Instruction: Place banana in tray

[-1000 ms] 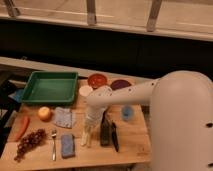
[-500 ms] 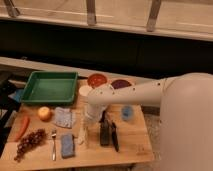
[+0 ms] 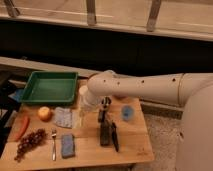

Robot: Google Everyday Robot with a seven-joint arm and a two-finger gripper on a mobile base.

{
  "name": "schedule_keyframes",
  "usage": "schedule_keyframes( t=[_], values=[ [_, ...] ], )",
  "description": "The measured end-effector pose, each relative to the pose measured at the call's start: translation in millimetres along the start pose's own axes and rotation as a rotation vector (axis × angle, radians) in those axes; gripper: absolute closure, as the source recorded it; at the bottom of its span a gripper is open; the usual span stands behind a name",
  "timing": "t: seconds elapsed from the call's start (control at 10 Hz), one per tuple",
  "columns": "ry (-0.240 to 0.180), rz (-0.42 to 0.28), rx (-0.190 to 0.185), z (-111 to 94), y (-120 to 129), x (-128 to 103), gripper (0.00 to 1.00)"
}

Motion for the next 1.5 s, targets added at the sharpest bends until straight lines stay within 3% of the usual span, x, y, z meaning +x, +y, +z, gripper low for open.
schedule_keyframes(
  t=[0.3, 0.4, 1.0, 1.1, 1.5],
  values=[
    [-0.082, -0.013, -0.024, -26.8, 9.6, -66.5, 0.80],
    [-0.093, -0.012, -0.030, -30.9, 12.8, -77.9, 0.80],
    [-0.104, -0.011, -0.034, -33.6, 13.9, -86.2, 0.80],
    [-0.122, -0.024, -0.042, -36.1, 14.9, -91.0, 0.80],
    [-0.174, -0.087, -0.121, -21.7, 59.0, -130.8, 0.80]
  ],
)
